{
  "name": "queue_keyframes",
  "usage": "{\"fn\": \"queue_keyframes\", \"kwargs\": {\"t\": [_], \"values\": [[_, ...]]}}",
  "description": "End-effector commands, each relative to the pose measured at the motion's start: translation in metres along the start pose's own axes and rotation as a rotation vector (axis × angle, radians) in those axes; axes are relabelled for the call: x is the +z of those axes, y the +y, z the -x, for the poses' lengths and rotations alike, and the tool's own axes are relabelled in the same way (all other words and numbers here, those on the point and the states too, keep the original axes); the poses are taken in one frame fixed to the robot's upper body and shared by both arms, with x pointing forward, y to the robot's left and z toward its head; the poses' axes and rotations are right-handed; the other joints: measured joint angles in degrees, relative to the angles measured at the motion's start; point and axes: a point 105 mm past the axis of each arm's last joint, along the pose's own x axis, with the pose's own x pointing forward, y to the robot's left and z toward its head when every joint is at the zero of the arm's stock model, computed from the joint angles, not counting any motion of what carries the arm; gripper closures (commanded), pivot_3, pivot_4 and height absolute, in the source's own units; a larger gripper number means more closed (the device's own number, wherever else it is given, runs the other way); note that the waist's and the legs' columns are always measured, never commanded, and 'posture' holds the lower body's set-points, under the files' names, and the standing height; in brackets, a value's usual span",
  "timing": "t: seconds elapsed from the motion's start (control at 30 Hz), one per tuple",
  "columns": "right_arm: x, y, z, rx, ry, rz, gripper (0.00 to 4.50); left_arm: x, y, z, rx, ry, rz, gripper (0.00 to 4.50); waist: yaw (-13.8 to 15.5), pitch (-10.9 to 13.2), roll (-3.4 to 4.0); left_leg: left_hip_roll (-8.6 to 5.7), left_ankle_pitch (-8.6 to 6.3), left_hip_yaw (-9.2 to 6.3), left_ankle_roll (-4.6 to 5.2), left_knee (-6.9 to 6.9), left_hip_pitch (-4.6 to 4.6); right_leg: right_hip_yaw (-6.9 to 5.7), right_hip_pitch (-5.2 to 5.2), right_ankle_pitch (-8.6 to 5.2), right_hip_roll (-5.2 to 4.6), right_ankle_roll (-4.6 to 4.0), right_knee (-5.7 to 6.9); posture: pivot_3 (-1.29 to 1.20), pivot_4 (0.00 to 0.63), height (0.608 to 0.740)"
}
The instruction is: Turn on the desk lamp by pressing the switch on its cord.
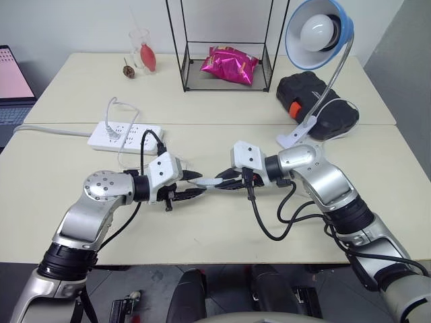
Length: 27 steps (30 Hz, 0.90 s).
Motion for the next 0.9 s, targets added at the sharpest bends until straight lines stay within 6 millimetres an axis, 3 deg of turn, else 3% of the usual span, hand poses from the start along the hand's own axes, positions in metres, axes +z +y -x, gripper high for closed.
{"fn": "queue_keyframes", "kwargs": {"t": [0.03, 0.1, 0.37, 0.6, 0.9], "values": [[0.016, 0.004, 0.0, 0.024, -0.038, 0.052, 4.13, 0.01, 0.005, 0.004, 0.017, -0.018, -0.044, 3.48, 0.0, 0.0, 0.0, 0.0, 0.0, 0.0, 0.0, 0.0, 0.0, 0.0, 0.0, 0.0, 0.0, 0.0, 0.0, 0.0, 0.15, 0.74], [0.016, 0.003, 0.0, 0.024, -0.038, 0.053, 4.13, 0.012, 0.005, 0.005, 0.014, -0.024, -0.046, 3.48, 0.0, 0.0, 0.0, 0.0, 0.0, 0.0, 0.0, 0.0, 0.0, 0.0, 0.0, 0.0, 0.0, 0.01, 0.0, 0.0, 0.15, 0.74], [0.015, 0.004, 0.001, 0.039, -0.032, 0.065, 4.13, 0.017, 0.004, 0.007, 0.005, -0.039, -0.072, 2.06, 0.0, 0.0, 0.0, 0.0, 0.0, 0.0, 0.0, 0.0, 0.0, 0.0, 0.0, 0.0, 0.0, 0.01, -0.01, 0.0, 0.15, 0.74], [0.012, 0.005, 0.002, 0.06, -0.017, 0.074, 4.13, 0.02, -0.009, 0.006, -0.071, -0.032, -0.077, 2.04, 0.0, 0.0, 0.0, 0.0, 0.0, 0.0, 0.0, 0.0, 0.0, 0.0, 0.0, 0.0, 0.0, 0.01, 0.0, 0.0, 0.15, 0.74], [0.011, 0.005, 0.002, 0.065, -0.014, 0.076, 4.13, 0.02, -0.01, 0.002, -0.08, -0.025, -0.068, 2.04, 0.0, 0.0, 0.0, 0.0, 0.0, 0.0, 0.0, 0.0, 0.0, 0.0, 0.0, -0.03, 0.0, 0.06, 0.0, 0.0, 0.15, 0.74]]}}
